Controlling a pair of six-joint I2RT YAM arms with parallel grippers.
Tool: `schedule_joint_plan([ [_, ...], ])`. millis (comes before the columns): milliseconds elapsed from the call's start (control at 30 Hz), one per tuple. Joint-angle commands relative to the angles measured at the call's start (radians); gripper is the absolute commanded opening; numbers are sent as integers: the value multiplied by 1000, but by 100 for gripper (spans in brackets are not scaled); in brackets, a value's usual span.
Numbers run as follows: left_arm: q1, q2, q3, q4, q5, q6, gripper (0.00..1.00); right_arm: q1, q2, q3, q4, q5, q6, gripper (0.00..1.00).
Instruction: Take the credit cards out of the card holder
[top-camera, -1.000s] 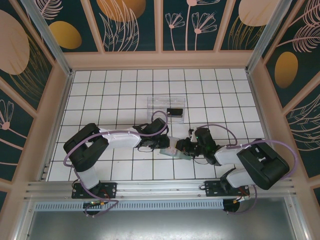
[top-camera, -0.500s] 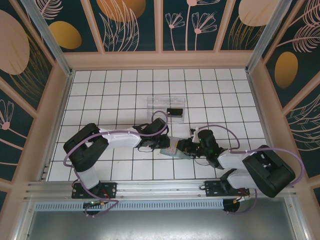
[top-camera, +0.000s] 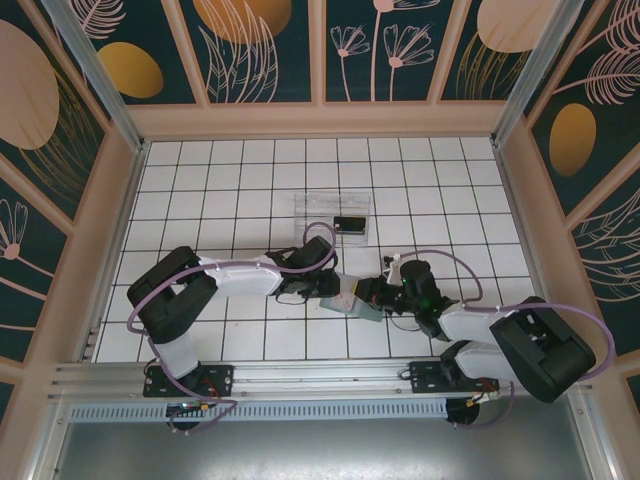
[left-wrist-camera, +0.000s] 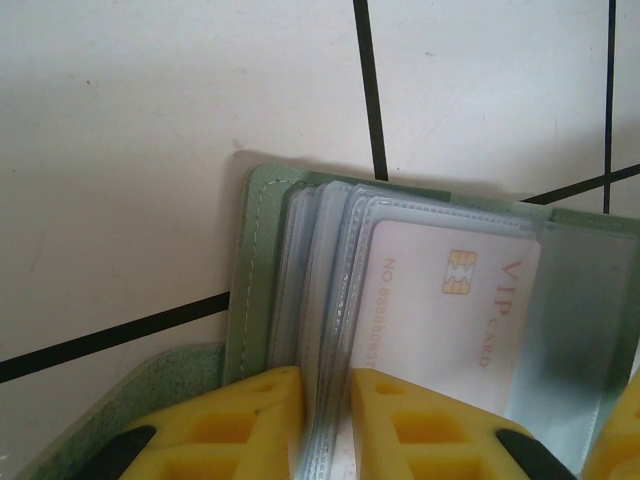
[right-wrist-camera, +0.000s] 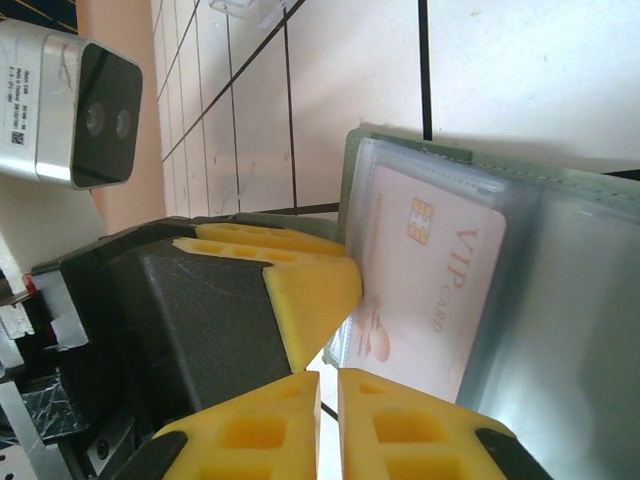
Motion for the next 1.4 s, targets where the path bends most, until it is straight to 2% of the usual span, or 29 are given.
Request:
schedule_joint_plan([
  [0, -7, 50, -36, -126, -11, 9, 22, -8, 15, 30, -63, 35, 8, 16],
  [367, -8, 51, -42, -123, -10, 8, 22, -11, 37, 35, -144, 60, 14, 17],
  [667, -6, 48, -41, -123, -10, 7, 22, -13, 99, 39, -85, 36, 23, 17],
  [1033, -6, 49, -42, -119, -6, 5, 22, -13, 109, 39, -16, 21, 37, 9],
  [1167, -6, 44, -40, -123, -15, 4, 27, -13, 97, 39, -31, 27, 38, 4],
  [1367, -7, 30, -39, -158, -53, 13, 23, -15, 58, 38, -104, 41, 23, 0],
])
